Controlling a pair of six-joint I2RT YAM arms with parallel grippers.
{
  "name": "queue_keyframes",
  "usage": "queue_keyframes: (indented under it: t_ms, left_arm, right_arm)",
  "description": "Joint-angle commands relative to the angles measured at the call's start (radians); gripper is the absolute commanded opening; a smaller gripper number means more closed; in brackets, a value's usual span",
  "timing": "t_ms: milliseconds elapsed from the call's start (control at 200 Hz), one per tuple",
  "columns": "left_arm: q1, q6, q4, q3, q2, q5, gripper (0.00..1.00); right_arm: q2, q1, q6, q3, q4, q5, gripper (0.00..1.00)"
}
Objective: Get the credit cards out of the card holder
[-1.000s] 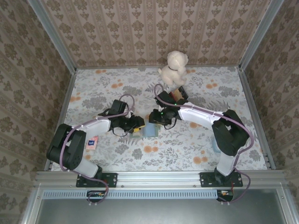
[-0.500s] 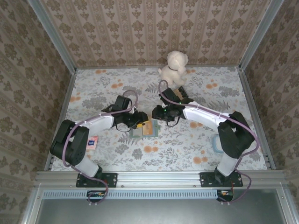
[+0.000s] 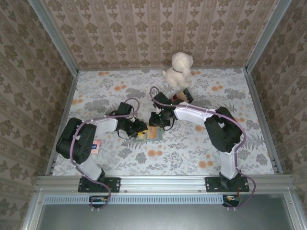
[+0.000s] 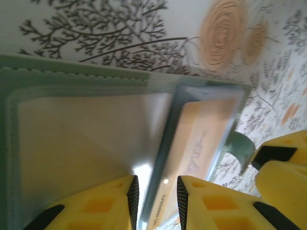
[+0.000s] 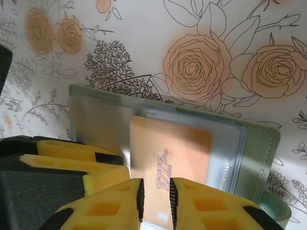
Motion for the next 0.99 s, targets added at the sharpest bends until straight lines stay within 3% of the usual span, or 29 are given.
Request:
queue_keyframes:
  t_ms: [0, 435, 990]
  left_arm:
    - [0.001, -0.011, 0.014, 0.016, 0.021, 0.007, 0.31]
    - [0.002, -0.010, 0.065, 0.016, 0.042, 0.079, 0.22]
    - [0.001, -0.004, 0.074, 0.010, 0.038, 0.082, 0.08]
  right_arm:
    - [0.040, 0.002, -0.033, 0.036, -0.064, 0.023, 0.26]
    - [0.123, 0.002, -0.028, 0.026, -0.078, -0.015, 0.26]
    - [0.121, 0.001, -0.024, 0.007, -0.075, -0.009, 0.26]
